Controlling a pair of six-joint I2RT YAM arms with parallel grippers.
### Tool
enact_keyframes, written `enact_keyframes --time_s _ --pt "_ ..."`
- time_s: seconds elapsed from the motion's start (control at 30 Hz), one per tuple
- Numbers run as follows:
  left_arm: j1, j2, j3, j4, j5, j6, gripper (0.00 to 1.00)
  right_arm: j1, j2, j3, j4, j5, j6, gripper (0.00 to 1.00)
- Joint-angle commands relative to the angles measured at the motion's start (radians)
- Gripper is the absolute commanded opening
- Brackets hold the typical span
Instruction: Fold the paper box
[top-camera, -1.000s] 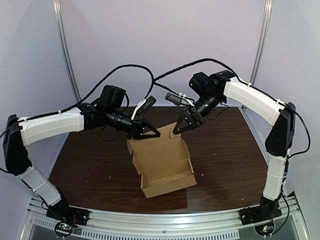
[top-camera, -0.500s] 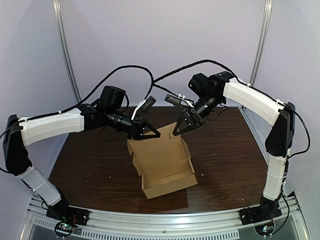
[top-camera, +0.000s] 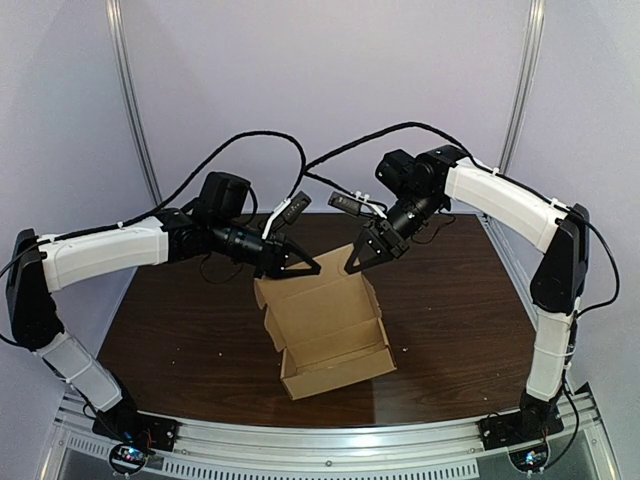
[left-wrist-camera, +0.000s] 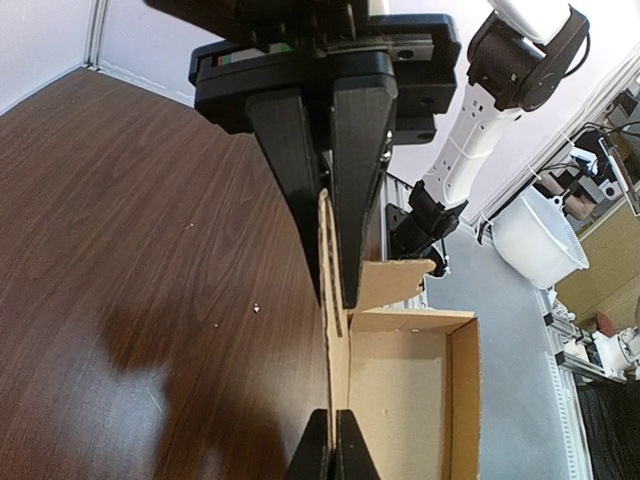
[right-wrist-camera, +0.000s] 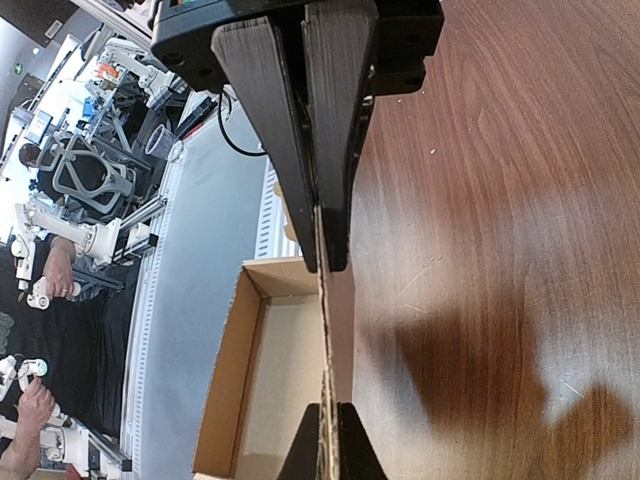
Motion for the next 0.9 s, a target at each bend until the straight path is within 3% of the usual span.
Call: enact_keyframes --time_s 0.0,0.1,0.13,0.2,0.27,0.37,0.4,0.43,0.53,0.63,0.7,0.87 --pt "0.004 -0.007 0.011 0.056 0.031 0.013 0.0 0.007 -0.033 -0.018 0.005 0.018 -0.003 0.0" --pt "0.004 -0.004 0.015 0.04 0.021 0.027 0.0 0.007 -0.036 -0.02 0.006 0.034 -0.007 0.0" --pt "0.004 -0.004 0.017 0.033 0.014 0.032 0.0 0.007 -0.037 -0.019 0.009 0.055 0.001 0.08" --pt "0.004 -0.002 0.02 0.01 -0.011 0.051 0.0 0.003 -0.037 -0.008 -0.01 0.111 -0.002 0.43" --pt "0.004 0.001 0.033 -0.045 -0.056 0.104 0.0 -0.018 -0.061 -0.014 -0.003 0.148 0.011 0.54" --pt "0.002 0.012 0.049 -0.135 -0.136 0.182 0.0 -0.092 -0.12 -0.006 0.0 0.162 0.025 0.63" --pt "0.002 0.018 0.053 -0.156 -0.164 0.204 0.0 -0.121 -0.141 -0.001 0.001 0.162 0.029 0.73" --pt "0.002 0.026 0.058 -0.171 -0.2 0.235 0.0 -0.165 -0.174 0.0 0.007 0.163 0.035 0.97" --pt "0.0 0.075 0.095 -0.221 -0.276 0.296 0.0 -0.255 -0.255 -0.04 0.055 0.185 0.045 1.0" --pt "-0.014 0.125 0.13 -0.242 -0.356 0.364 0.0 -0.32 -0.365 -0.236 0.305 0.22 0.225 1.0" --pt "-0.032 0.151 0.162 -0.265 -0.431 0.422 0.0 -0.337 -0.41 -0.359 0.42 0.252 0.262 1.0" --pt "-0.094 0.227 0.26 -0.29 -0.608 0.603 0.0 -0.367 -0.384 -0.44 0.43 0.184 0.21 1.0"
